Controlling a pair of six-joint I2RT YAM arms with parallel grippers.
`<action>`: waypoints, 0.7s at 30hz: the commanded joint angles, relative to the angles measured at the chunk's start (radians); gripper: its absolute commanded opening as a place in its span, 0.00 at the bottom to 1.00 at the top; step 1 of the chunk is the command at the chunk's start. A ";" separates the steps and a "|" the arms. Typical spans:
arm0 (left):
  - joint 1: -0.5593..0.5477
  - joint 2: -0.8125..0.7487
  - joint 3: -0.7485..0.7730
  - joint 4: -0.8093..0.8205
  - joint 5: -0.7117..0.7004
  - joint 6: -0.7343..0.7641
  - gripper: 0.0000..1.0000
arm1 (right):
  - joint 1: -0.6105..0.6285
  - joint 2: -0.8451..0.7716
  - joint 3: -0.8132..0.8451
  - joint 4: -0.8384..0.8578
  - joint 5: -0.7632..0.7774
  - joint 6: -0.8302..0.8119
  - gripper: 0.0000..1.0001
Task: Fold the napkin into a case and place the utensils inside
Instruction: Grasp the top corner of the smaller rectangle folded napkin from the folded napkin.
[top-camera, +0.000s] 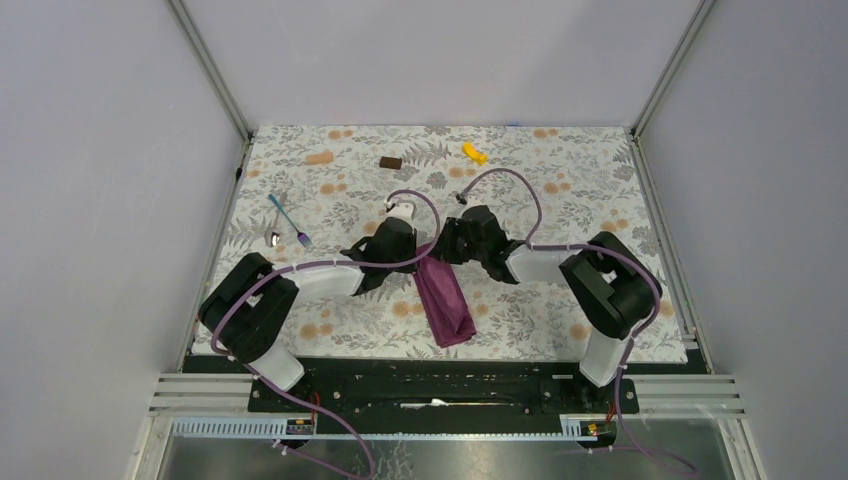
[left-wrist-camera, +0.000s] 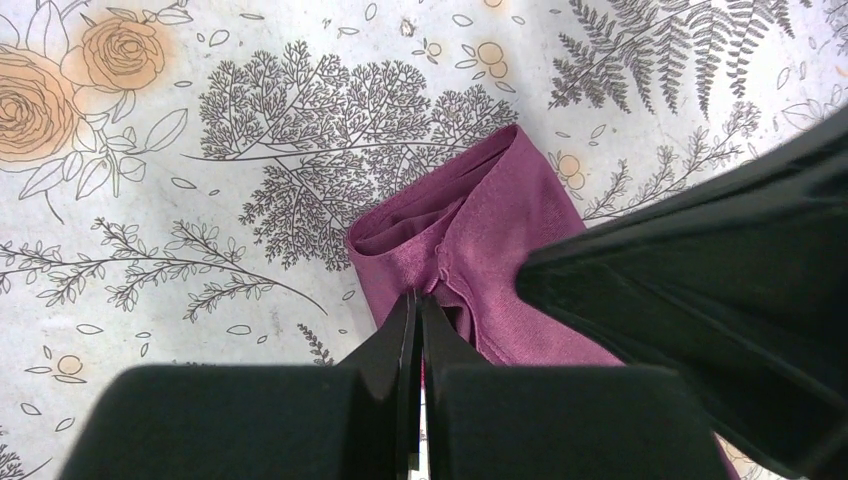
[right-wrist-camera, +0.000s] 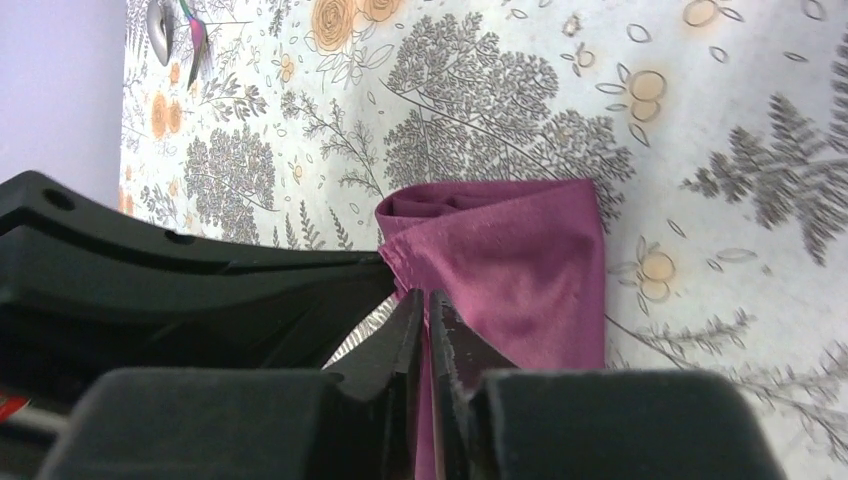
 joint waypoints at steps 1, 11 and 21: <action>0.001 -0.053 -0.001 0.043 0.019 -0.011 0.00 | 0.000 0.074 0.074 0.070 -0.085 0.021 0.08; 0.001 -0.037 0.007 0.058 0.052 -0.035 0.00 | 0.052 0.227 0.144 0.195 -0.121 0.141 0.01; 0.012 -0.032 -0.008 0.025 0.020 -0.055 0.00 | -0.002 0.191 0.059 0.226 -0.104 0.174 0.18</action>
